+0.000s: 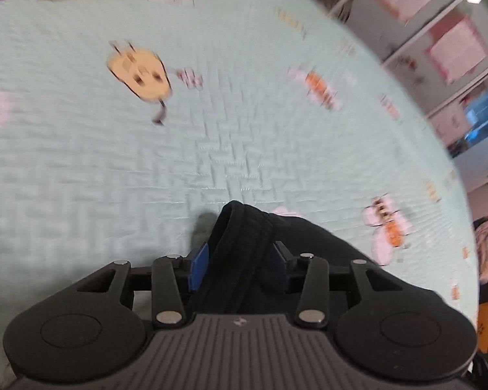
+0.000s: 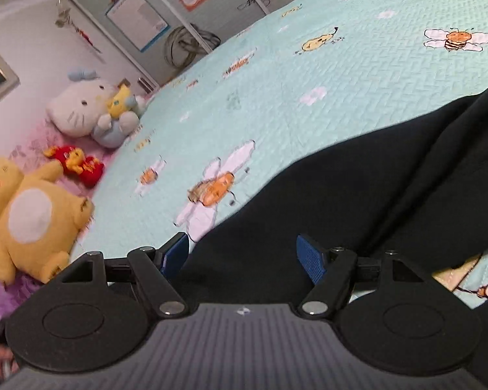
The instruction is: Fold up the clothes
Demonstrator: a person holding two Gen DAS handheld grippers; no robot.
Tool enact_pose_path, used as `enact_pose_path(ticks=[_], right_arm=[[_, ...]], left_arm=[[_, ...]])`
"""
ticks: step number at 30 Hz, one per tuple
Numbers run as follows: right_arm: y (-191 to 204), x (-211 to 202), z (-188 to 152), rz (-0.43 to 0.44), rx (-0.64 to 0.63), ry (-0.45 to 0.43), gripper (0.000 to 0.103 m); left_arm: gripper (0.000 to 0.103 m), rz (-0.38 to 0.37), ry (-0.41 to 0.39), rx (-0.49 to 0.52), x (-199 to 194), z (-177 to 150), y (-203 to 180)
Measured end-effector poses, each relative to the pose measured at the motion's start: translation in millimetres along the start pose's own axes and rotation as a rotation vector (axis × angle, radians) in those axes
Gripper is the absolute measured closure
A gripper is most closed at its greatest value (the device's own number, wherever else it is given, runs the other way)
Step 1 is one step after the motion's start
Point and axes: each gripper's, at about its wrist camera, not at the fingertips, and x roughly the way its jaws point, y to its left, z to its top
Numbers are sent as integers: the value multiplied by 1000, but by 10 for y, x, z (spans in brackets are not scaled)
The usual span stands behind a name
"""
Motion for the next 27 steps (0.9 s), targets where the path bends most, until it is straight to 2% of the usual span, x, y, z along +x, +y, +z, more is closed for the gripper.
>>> enact_pose_path(ticks=[2, 4, 5, 6, 8, 10, 11, 13, 14, 15, 19, 22, 24, 25, 26, 27], right_arm=[[-19, 10, -16, -30, -23, 7, 30], [-63, 23, 3, -50, -33, 12, 30], [-83, 34, 22, -58, -35, 13, 30], [-89, 51, 42, -66, -37, 12, 30], [-108, 90, 74, -68, -43, 12, 30], [-75, 167, 105, -57, -54, 16, 30], [-41, 212, 119, -47, -65, 20, 30], [59, 331, 169, -24, -111, 35, 30], [112, 398, 199, -12, -138, 43, 30], [167, 474, 235, -7, -166, 51, 30], [364, 903, 454, -67, -319, 81, 30], [393, 1255, 586, -173, -437, 126, 29], [348, 1435, 638, -277, -484, 148, 30], [306, 1488, 643, -321, -497, 162, 39], [262, 1484, 615, -328, -510, 191, 90], [244, 1403, 557, -309, -540, 214, 96]], left_arm=[[59, 0, 29, -8, 178, 67, -19], [61, -15, 26, -8, 256, 92, -43], [70, -43, 1, -4, 221, 88, -64], [74, -84, -31, 3, 145, 76, -94], [76, -148, -78, 38, 6, 70, -160], [76, -167, -101, 73, -104, 45, -202], [76, -175, -93, 78, -106, 40, -188], [68, -183, -73, 79, -83, 40, -149], [59, -172, -56, 58, -19, 60, -110], [54, -167, -41, 35, 46, 84, -74], [47, -164, 5, -64, 289, 177, -11], [47, -129, 21, -97, 402, 198, -89], [74, -95, -7, -85, 365, 175, -158], [78, -99, -33, -63, 257, 143, -180], [86, -116, -67, -45, 96, 99, -180], [88, -140, -101, -29, -82, 45, -173]])
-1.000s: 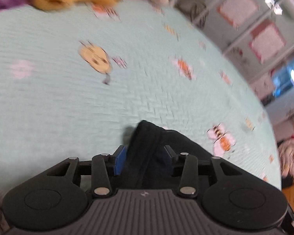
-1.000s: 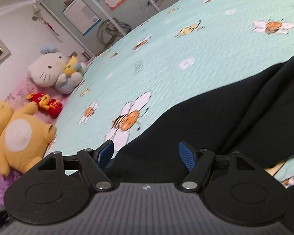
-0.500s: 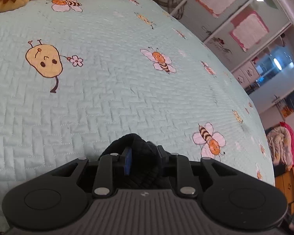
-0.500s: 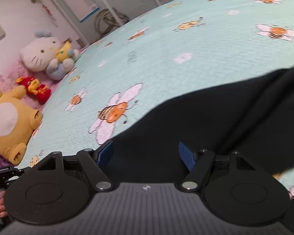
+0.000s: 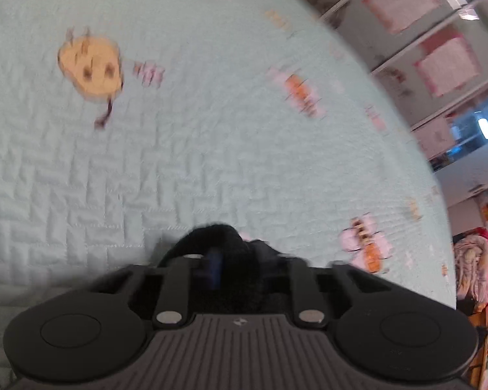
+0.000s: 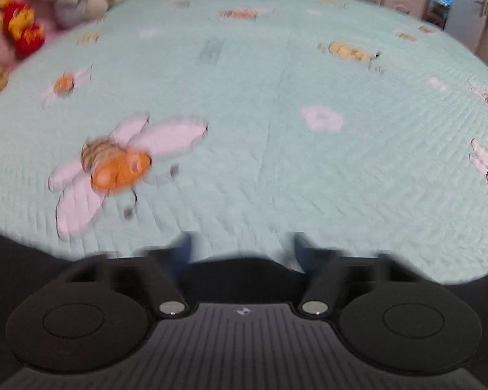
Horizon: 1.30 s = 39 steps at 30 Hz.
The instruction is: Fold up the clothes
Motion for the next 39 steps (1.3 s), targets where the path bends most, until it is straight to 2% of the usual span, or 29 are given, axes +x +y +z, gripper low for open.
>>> enact_pose_path(ticks=[2, 4, 5, 7, 8, 11, 13, 14, 15, 16, 17, 18, 23, 26, 27, 28, 29, 30, 32, 34, 36, 38, 39], right_arm=[[17, -319, -242, 36, -73, -30, 98], [-15, -841, -596, 70, -96, -85, 98], [-50, -1139, -816, 78, -94, -114, 97], [-114, -1676, -1284, 102, -99, -140, 95], [-136, -1830, -1489, 108, -98, -127, 90], [-195, -2043, -1884, 92, -73, -100, 81], [-272, -2158, -1873, 117, 9, -176, 78], [-298, -2209, -1838, 130, 43, -215, 67], [-303, -2247, -1756, 143, 67, -258, 56], [-295, -2262, -1667, 148, 81, -289, 37], [-263, -2223, -1571, 137, 78, -296, 29], [-227, -2152, -1492, 125, 74, -290, 29], [-14, -1661, -1307, 192, 30, -177, 29], [251, -1420, -1358, 206, -110, -115, 29], [322, -1327, -1407, 192, -155, -84, 29], [361, -1252, -1453, 181, -183, -63, 38], [347, -1208, -1493, 177, -182, -60, 64], [333, -1164, -1533, 172, -181, -56, 73], [261, -1209, -1538, 181, -143, -88, 97], [161, -1346, -1436, 193, -83, -137, 99], [85, -1484, -1315, 208, -30, -188, 99], [65, -1566, -1218, 208, -24, -212, 99], [64, -1580, -1213, 204, -22, -219, 99]], left_arm=[[91, -125, -67, 25, -517, -140, 25], [91, -256, -148, 77, -1060, -367, 112], [90, -279, -175, 105, -1252, -496, 174], [83, -257, -163, 123, -1438, -773, 345], [82, -237, -141, 119, -1467, -904, 442], [81, -150, -54, 23, -1285, -1177, 736], [81, -120, -39, -32, -1204, -1236, 838], [80, -124, -45, -44, -1200, -1223, 829], [74, -130, -54, -42, -1215, -1197, 800], [69, -135, -62, -32, -1238, -1170, 763], [57, -135, -68, -21, -1251, -1144, 706], [49, -133, -73, -8, -1260, -1119, 648], [48, -110, -70, 55, -1160, -1086, 411], [50, -91, -68, 75, -1095, -1123, 385], [57, -90, -71, 83, -1094, -1139, 376], [63, -89, -73, 91, -1093, -1156, 367], [78, -92, -80, 96, -1102, -1161, 357], [86, -103, -93, 97, -1128, -1146, 347], [98, -123, -119, 100, -1181, -1116, 327], [98, -150, -151, 118, -1220, -1036, 255], [98, -134, -153, 155, -1186, -938, 130], [97, -113, -120, 188, -1097, -872, 44], [92, -110, -92, 193, -1030, -855, 39]])
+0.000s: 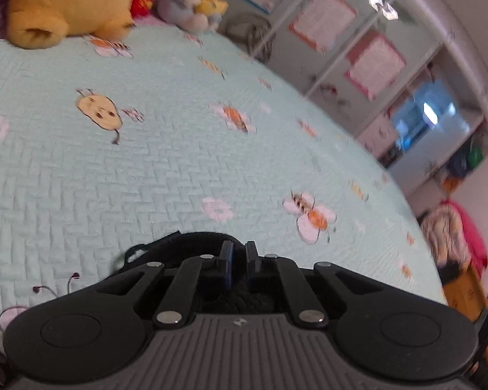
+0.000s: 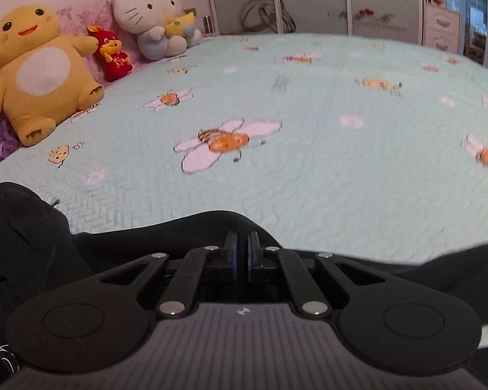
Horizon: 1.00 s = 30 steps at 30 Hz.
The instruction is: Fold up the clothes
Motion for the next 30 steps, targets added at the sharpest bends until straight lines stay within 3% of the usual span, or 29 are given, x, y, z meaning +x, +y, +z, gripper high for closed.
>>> enact_pose_path(ticks=[1, 2, 3, 5, 7, 8, 9, 13, 20, 22, 24, 26, 27, 30], right_arm=[[1, -13, 8, -4, 0, -6, 99], [2, -26, 16, -7, 1, -13, 99], [5, -33, -2, -11, 2, -14, 99], [14, -18, -123, -18, 12, 3, 99], [28, 55, -243, -28, 29, 20, 99], [26, 93, -283, -31, 39, 25, 99], [20, 103, -297, -32, 49, 23, 99], [-40, 126, -75, -33, 94, -25, 99], [-260, 305, 1058, -55, 138, -196, 103], [-347, 476, 1326, -8, 150, -173, 103], [-413, 666, 1484, 50, 150, -116, 92], [-411, 835, 1353, 72, 108, -20, 52], [-405, 908, 1255, 75, 81, 22, 47], [-460, 1054, 719, 4, 29, 139, 46]], left_arm=[[89, 5, 20, -9, 61, -9, 23], [75, 10, 40, -18, 122, -18, 46], [55, 16, 57, -27, 180, -33, 67], [48, 26, 73, -40, 265, -87, 96], [53, 31, 76, -51, 329, -137, 118], [79, 28, 64, -56, 326, -136, 110], [91, 22, 52, -56, 310, -119, 90], [94, 4, -41, -17, 243, 169, -127], [94, -8, -210, 46, 541, 1226, -604], [94, 4, -201, 44, 740, 1383, -626], [94, 23, -186, 41, 927, 1476, -621], [94, 6, -174, 36, 984, 1388, -542], [94, 1, -177, 40, 940, 1263, -482], [94, -23, -194, 43, 726, 890, -308]])
